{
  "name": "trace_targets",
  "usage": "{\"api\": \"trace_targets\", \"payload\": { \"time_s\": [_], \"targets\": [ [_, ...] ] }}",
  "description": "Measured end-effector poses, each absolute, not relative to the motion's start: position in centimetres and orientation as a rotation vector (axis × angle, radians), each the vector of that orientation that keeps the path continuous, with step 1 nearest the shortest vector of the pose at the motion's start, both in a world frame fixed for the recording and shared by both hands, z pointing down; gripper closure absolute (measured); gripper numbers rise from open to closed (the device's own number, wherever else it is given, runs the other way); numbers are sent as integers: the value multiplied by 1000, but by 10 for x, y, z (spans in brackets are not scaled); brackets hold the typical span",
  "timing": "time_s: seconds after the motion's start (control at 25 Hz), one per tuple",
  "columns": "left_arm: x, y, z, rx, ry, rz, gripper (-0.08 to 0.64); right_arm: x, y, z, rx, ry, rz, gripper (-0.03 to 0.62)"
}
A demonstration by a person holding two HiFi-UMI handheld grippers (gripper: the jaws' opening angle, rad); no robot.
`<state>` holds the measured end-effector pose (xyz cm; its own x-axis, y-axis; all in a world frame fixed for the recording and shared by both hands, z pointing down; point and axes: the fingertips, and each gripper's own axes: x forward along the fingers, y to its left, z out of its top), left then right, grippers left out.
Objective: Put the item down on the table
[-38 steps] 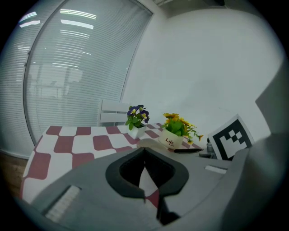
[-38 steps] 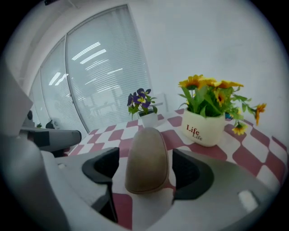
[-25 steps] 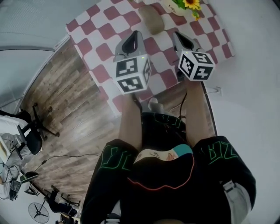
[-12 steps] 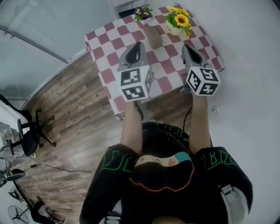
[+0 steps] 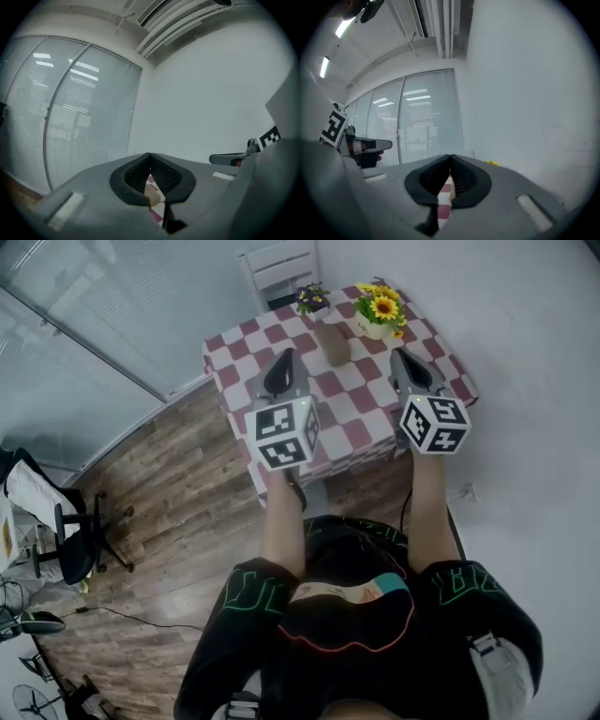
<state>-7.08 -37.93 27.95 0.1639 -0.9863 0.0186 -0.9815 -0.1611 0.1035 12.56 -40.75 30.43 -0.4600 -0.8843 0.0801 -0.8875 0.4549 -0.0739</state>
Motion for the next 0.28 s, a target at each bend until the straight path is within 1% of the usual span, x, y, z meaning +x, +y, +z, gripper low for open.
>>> {"api": "trace_targets", "payload": {
  "time_s": [0.28],
  "targets": [
    [-67, -372, 276, 2345, -1959, -55, 551, 123, -403, 303, 1600, -2661, 179, 588]
  ]
}}
